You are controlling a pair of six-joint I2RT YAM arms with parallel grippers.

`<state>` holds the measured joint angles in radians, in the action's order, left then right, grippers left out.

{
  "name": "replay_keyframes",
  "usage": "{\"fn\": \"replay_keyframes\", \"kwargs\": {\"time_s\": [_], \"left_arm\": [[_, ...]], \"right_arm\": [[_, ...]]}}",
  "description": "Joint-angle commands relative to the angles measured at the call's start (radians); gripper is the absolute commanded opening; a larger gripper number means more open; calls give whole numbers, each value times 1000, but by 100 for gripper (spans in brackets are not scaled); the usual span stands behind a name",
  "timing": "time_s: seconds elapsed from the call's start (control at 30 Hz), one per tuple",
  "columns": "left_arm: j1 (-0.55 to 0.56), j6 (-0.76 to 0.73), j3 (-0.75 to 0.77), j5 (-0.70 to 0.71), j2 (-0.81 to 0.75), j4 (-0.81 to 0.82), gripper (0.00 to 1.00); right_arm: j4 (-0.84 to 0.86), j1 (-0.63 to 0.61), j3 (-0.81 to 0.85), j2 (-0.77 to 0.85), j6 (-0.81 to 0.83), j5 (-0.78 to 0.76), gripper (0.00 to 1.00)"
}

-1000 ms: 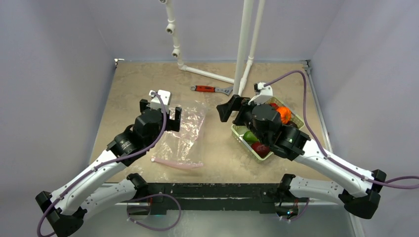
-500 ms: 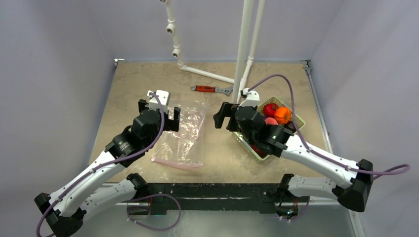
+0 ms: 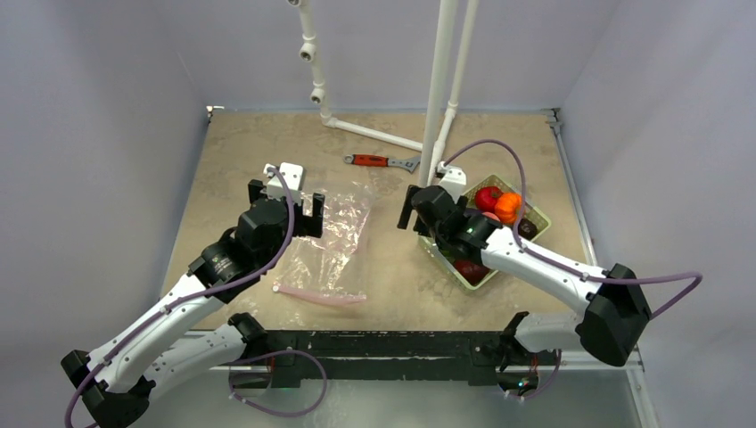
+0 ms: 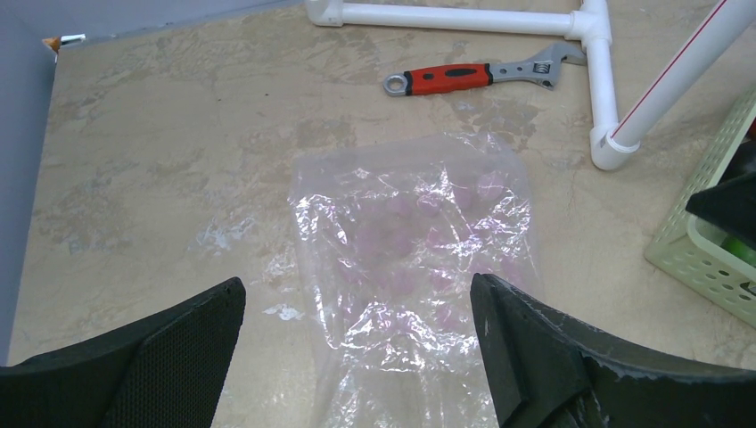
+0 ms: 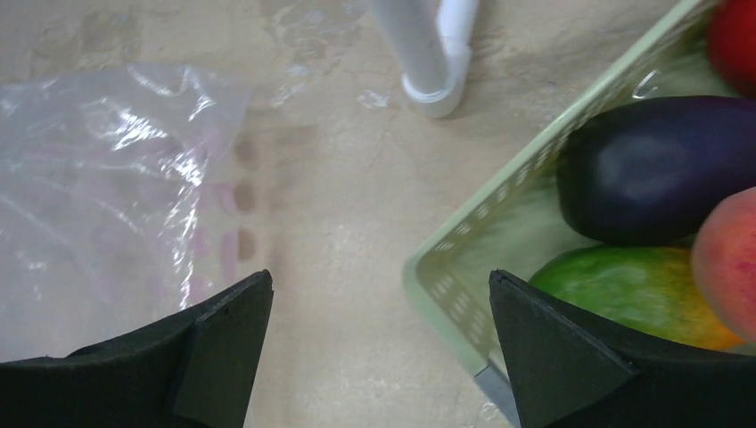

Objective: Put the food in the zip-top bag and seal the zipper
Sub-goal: Adjust the bin at the center of the board.

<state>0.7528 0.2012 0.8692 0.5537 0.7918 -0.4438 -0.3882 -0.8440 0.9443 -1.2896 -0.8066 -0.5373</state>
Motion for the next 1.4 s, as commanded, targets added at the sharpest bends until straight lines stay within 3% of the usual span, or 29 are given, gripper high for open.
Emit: {"fn": "replay_keyframes", "kwargs": {"time_s": [0.0,0.9,1.37], "left_arm": [[-4,18,18,-6,-16,10,96],[-4,24,14,-32,-39,14,96],[-4,24,13,-40,-37,14,96]], "right_arm": [[55,76,-24,23,-17,-22,92],[181,262,-58,-120,-25,42,64],[215,279,-54,-191,-9,71,51]]}}
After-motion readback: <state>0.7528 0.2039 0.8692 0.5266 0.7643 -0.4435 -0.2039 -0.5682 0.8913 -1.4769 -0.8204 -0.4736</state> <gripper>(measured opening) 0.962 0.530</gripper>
